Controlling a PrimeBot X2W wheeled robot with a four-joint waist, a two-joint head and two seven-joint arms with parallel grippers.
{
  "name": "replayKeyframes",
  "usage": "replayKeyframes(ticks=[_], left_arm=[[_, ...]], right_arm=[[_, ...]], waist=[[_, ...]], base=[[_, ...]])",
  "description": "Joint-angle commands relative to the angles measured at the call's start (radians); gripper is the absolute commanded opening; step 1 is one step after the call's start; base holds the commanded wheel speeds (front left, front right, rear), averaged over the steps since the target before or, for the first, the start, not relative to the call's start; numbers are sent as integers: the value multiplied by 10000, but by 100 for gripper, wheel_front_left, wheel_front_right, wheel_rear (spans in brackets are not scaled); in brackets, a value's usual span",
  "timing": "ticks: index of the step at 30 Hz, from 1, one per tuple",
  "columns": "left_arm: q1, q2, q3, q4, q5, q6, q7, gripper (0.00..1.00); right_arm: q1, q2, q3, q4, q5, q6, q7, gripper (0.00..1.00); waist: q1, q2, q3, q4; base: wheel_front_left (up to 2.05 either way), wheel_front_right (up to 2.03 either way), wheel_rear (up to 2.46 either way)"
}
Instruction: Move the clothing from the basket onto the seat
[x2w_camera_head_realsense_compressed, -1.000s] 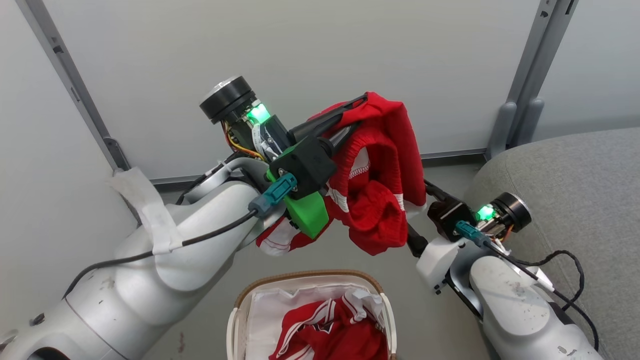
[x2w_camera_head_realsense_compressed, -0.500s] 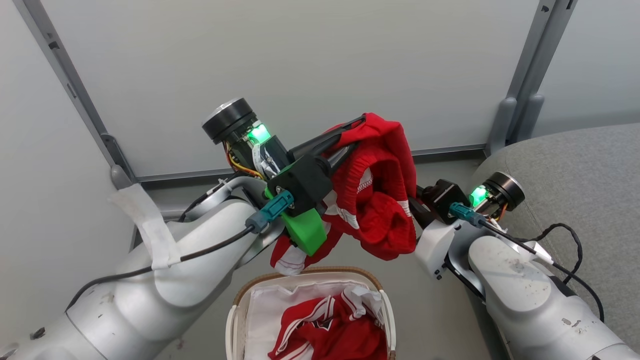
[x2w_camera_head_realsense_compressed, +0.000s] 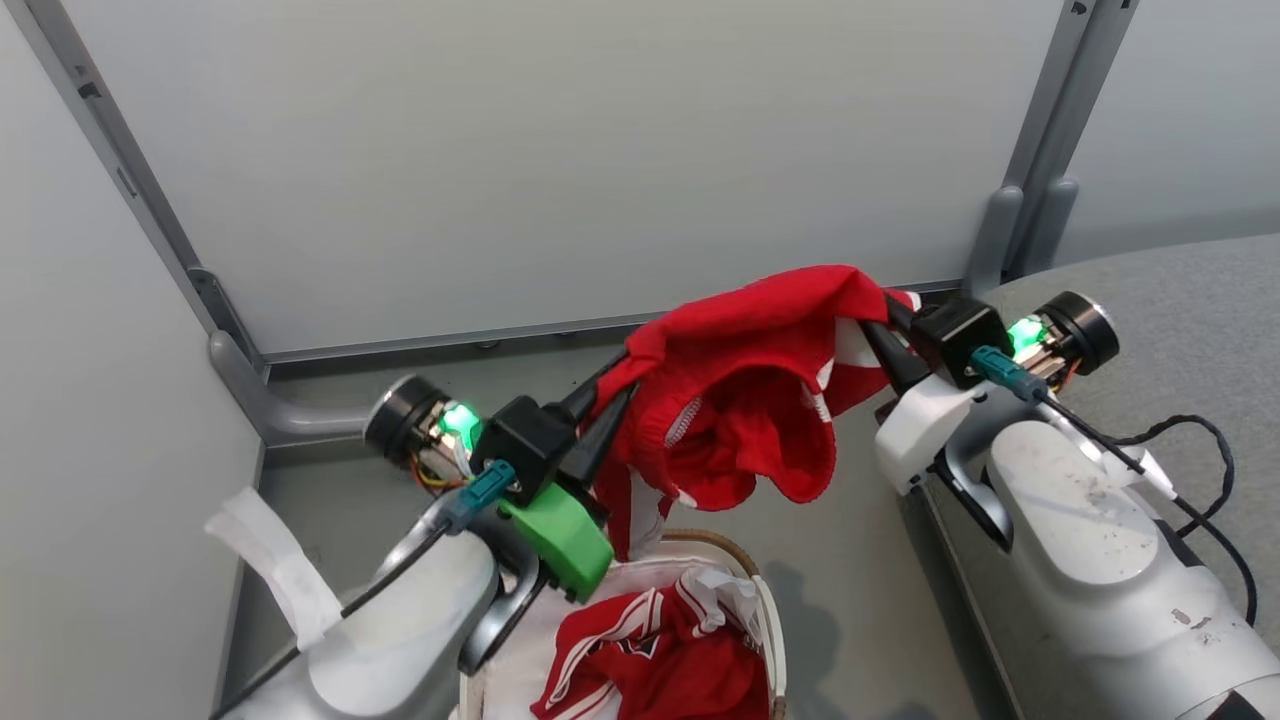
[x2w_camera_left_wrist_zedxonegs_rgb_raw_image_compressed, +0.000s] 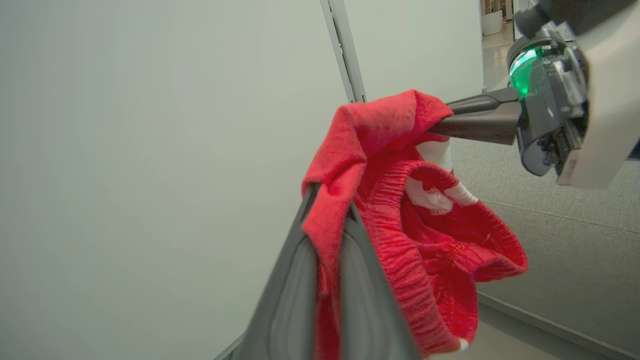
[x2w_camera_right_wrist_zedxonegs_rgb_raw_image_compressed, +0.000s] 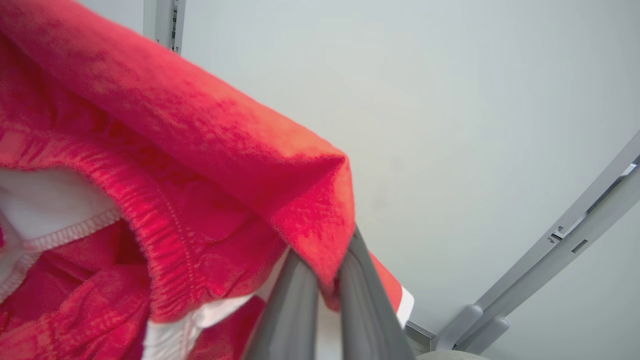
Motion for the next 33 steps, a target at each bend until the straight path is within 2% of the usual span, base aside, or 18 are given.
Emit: replayKeyframes(ticks=[1, 2, 3, 8, 17, 24, 33], left_arm=[[404, -124, 137, 127, -143, 92, -78, 72], [599, -216, 238, 189, -256, 126, -89, 97], [813, -325, 409, 189, -345, 153, -81, 100], [1799, -674, 1066, 210, -212, 61, -64, 100], [3158, -1256, 2144, 480, 373, -422, -66, 100], [3998, -1652, 2958, 460, 891, -638, -66, 100], [4352, -1997, 3475, 382, 1516, -892, -66, 100]], right_arm=[[151, -62, -208, -136, -110, -10, -53, 0], [162, -64, -352, -204, -175, -10, -51, 0], [163, -68, -510, -301, -251, -10, -51, 0], [181, -101, -1177, -618, -511, -10, -53, 0], [441, -184, -1999, -1037, -816, -10, -51, 0], [679, -259, -2320, -1197, -939, -10, -53, 0], [751, -332, -2427, -1257, -991, -10, -51, 0]], waist=[[0, 0, 4, -21], [0, 0, 5, -33], [0, 0, 9, -51], [0, 0, 37, -121], [0, 0, 83, -229], [0, 0, 144, -385], [0, 0, 252, -873]], base=[[0, 0, 0], [0, 0, 0], [0, 0, 0], [0, 0, 0], [0, 0, 0], [0, 0, 0], [0, 0, 0]])
